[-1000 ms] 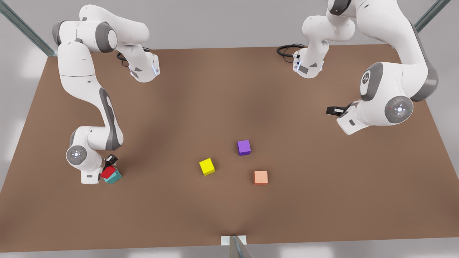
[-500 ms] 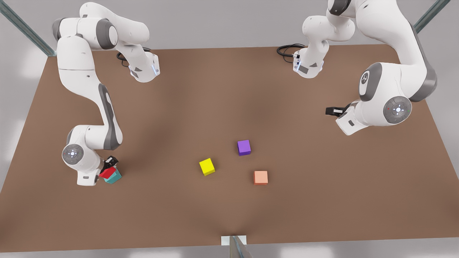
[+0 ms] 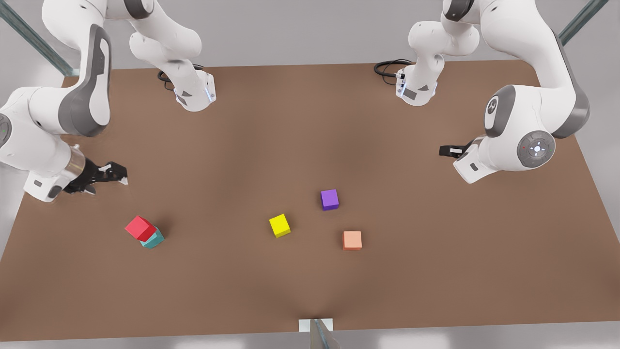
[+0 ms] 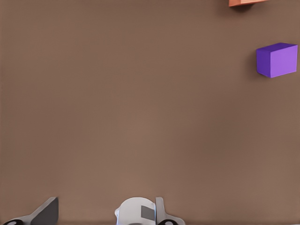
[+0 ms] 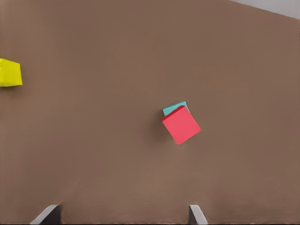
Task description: Pick up red wooden cube and pass to hand red wooden cube and place in blue wooden cube
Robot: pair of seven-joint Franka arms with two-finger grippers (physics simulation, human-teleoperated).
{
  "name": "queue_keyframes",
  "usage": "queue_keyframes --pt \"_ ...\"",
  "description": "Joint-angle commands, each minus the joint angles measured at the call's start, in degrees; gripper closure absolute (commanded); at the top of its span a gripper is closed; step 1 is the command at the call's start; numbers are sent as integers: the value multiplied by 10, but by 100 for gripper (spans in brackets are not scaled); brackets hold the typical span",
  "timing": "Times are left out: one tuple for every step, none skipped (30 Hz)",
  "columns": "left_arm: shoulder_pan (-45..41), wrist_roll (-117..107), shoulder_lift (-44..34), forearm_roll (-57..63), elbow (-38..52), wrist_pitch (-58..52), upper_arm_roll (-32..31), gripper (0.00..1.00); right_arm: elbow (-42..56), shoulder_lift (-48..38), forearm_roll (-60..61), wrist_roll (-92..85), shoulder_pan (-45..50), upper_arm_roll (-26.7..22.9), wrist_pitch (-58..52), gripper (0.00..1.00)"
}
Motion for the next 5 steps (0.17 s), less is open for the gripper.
queue_keyframes --pt "1 -5 -1 0 0 0 0 0 -44 -45 -1 237 5 1 -55 0" --pt "0 -5 -1 1 0 0 0 0 -45 -43 5 237 2 1 -52 0" --pt "0 -5 -2 2 1 -2 -1 0 -36 -39 -2 237 4 0 -52 0" --pt "0 -5 -2 4 2 -1 -1 0 -35 -39 -7 238 4 1 -46 0" --pt "4 -5 -2 4 2 1 0 0 -32 -38 -7 242 3 0 -42 0"
